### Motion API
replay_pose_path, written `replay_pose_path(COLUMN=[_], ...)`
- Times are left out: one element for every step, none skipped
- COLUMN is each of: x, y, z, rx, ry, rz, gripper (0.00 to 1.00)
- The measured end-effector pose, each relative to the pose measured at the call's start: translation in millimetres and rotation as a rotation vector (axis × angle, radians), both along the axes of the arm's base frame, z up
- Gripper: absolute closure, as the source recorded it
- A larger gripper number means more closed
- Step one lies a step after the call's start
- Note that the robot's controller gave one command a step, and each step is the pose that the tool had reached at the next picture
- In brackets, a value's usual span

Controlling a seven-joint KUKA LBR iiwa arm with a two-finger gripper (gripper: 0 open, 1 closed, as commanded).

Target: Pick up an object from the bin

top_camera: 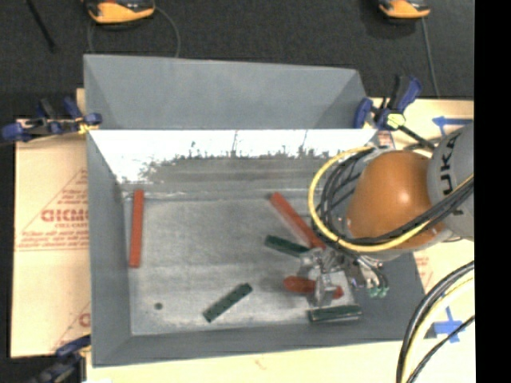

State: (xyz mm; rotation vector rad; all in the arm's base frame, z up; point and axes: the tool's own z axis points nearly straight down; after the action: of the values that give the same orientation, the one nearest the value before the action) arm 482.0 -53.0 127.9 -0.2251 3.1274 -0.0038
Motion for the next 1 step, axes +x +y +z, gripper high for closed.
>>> replay_pose_path(x=[0.8], y=[-1.0], z=[25.5], rx=[0.001], ry=[0.004], rz=[-0.008], gripper=[1.00])
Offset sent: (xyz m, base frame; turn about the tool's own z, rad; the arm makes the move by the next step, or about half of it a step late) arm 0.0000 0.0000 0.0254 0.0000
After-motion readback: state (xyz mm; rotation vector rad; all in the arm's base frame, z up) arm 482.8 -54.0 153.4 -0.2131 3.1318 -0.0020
